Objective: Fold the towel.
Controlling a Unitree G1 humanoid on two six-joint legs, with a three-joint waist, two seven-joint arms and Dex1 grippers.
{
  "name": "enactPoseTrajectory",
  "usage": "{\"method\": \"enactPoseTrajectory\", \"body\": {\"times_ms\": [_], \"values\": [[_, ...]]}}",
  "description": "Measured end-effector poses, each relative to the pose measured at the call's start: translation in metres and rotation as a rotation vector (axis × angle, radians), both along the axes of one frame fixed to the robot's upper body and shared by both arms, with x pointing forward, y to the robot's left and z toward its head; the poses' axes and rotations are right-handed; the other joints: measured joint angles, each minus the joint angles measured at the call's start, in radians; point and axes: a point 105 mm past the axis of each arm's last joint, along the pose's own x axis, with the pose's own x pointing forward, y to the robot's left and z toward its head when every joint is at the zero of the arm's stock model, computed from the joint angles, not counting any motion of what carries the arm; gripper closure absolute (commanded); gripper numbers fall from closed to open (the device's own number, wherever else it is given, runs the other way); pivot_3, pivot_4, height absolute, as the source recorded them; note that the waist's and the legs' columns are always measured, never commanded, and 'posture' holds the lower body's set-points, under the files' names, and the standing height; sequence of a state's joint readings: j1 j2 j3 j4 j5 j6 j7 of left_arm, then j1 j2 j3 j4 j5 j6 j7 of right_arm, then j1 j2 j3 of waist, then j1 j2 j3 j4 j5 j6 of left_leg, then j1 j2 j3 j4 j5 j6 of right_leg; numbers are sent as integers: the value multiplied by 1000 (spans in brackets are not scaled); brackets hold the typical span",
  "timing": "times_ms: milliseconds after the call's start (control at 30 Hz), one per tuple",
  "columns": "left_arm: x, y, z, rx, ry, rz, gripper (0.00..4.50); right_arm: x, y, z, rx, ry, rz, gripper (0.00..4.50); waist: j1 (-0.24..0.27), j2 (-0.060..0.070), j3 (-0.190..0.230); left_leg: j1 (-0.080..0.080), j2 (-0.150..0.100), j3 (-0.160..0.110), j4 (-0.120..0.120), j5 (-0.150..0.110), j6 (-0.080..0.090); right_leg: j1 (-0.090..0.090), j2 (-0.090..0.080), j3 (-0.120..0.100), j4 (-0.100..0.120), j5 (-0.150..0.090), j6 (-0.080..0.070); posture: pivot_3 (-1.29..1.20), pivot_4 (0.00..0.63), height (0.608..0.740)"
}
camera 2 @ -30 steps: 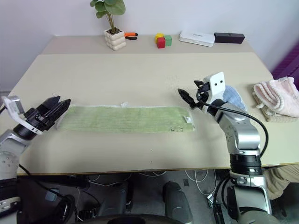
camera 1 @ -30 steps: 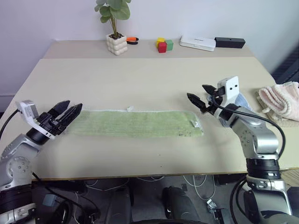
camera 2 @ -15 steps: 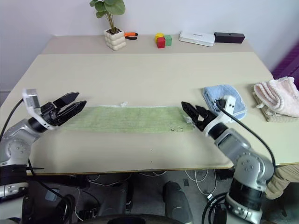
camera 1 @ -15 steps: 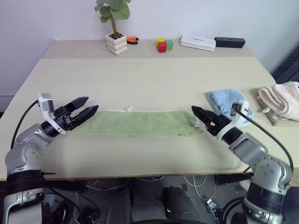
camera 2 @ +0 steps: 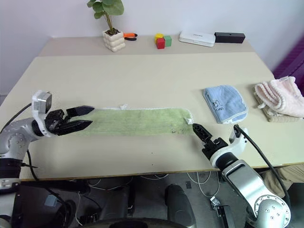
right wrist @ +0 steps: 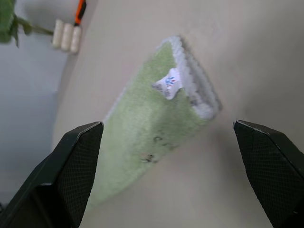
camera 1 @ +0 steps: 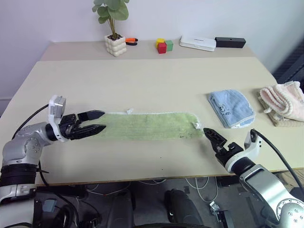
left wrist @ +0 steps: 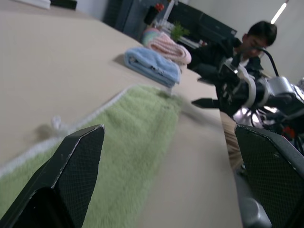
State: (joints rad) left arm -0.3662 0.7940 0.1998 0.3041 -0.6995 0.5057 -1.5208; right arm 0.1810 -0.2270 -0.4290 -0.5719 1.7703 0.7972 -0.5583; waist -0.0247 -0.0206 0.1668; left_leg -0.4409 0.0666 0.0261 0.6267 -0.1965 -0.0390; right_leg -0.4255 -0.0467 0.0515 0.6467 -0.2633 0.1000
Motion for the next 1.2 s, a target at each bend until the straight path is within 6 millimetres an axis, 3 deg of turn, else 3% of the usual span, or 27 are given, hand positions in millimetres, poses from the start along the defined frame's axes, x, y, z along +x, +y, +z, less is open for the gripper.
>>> {"method": "enactPoseTrajectory", "body": {"times_ms": [200, 733, 867, 1000, 1067, 1200], "values": [[-1, 11, 1, 73, -34, 13, 17, 5, 18, -9, 54, 42, 27, 44, 6, 0, 0, 0, 0, 0, 0, 0, 0, 0, -1, 0, -1, 0, -1, 0, 150, 740], [-5, 21, 1, 71, -44, 74, 17, 30, 19, -17, 88, 27, -12, 44, 5, -1, 0, 0, 0, 0, 0, 0, 0, 0, -1, 0, -1, 0, -1, 0, 150, 740], [-5, 23, 2, 68, -48, 85, 0, 36, 23, -23, 102, 38, -13, 1368, 4, -3, -2, 0, 1, 0, 0, 0, 0, 0, -1, 0, -1, 0, -1, 0, 150, 740], [-4, 23, 2, 69, -50, 96, 0, 40, 27, -32, 112, 68, -17, 3463, 4, -3, -2, 0, 1, 0, -1, 0, 0, -1, -1, 0, 0, 0, -1, 0, 150, 740], [-4, 24, 4, 68, -56, 104, 0, 43, 30, -26, 109, 44, -3, 4408, 3, -3, -2, 0, 1, 0, 0, 0, 0, -1, 0, 0, 0, 0, -1, 0, 150, 740], [-4, 25, 6, 68, -67, 110, 0, 45, 28, -22, 82, 24, -2, 4468, 7, -4, -2, 0, 1, 0, 0, 0, 0, 0, -1, 0, 0, 0, -1, 0, 150, 740]]}}
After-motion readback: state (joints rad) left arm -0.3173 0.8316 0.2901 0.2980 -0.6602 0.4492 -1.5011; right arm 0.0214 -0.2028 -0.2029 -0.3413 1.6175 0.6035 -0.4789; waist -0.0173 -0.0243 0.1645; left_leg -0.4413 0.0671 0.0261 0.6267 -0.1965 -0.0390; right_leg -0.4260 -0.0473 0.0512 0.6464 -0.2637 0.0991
